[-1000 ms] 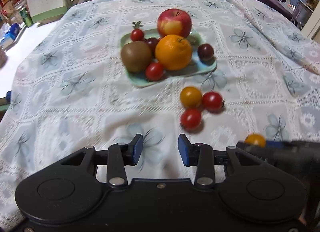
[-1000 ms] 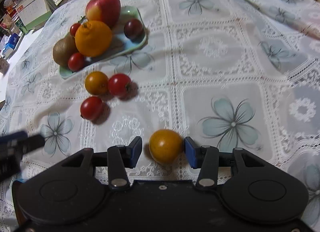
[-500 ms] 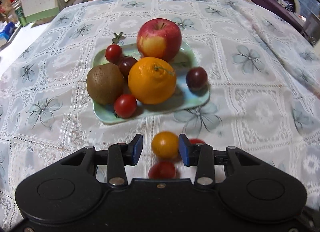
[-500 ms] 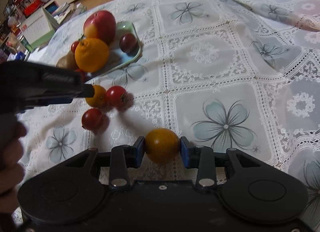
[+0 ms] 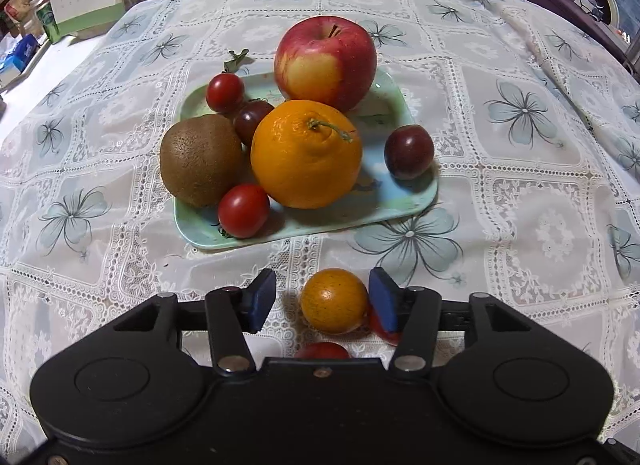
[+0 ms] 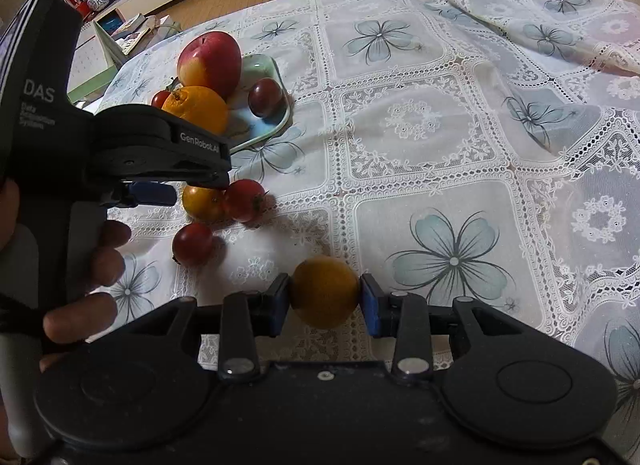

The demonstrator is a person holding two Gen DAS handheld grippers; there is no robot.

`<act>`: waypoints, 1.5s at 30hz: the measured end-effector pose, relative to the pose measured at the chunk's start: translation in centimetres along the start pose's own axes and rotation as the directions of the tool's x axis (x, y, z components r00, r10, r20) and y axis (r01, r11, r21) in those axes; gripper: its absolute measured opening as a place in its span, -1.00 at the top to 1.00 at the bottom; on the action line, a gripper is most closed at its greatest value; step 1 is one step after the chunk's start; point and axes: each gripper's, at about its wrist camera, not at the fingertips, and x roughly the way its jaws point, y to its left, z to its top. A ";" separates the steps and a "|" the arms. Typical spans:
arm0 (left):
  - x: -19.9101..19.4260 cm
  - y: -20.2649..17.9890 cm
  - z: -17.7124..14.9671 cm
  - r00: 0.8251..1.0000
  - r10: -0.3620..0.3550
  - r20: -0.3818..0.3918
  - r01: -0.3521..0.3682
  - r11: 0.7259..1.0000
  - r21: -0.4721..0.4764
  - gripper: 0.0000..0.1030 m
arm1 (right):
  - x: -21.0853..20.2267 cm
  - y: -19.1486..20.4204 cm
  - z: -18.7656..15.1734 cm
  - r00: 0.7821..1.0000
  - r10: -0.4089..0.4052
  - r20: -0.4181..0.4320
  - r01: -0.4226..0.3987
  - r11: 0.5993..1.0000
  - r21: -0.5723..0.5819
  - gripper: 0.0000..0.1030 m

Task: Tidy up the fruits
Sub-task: 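Grasp a yellow tomato with the left gripper while the right holds its yellow tomato, then carry both yellow tomatoes into the gold tray and open both grippers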

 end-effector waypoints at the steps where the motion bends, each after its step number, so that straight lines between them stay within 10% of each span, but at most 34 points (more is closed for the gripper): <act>1: 0.1 -0.1 0.0 1.000 0.002 -0.001 -0.002 1.000 0.000 -0.13 | 0.1 0.0 0.0 1.000 0.000 -0.002 0.000 1.000 0.002 0.26; 23: -5.0 1.5 -1.4 1.000 -0.024 0.007 0.023 0.998 0.061 0.11 | -0.1 -0.2 -0.1 1.000 -0.002 0.021 0.002 1.000 0.006 0.26; 45: -15.9 10.5 -17.3 0.996 -0.078 0.029 0.075 0.991 0.114 0.11 | 0.4 0.9 -1.3 0.999 -0.025 0.022 0.026 0.998 -0.056 0.26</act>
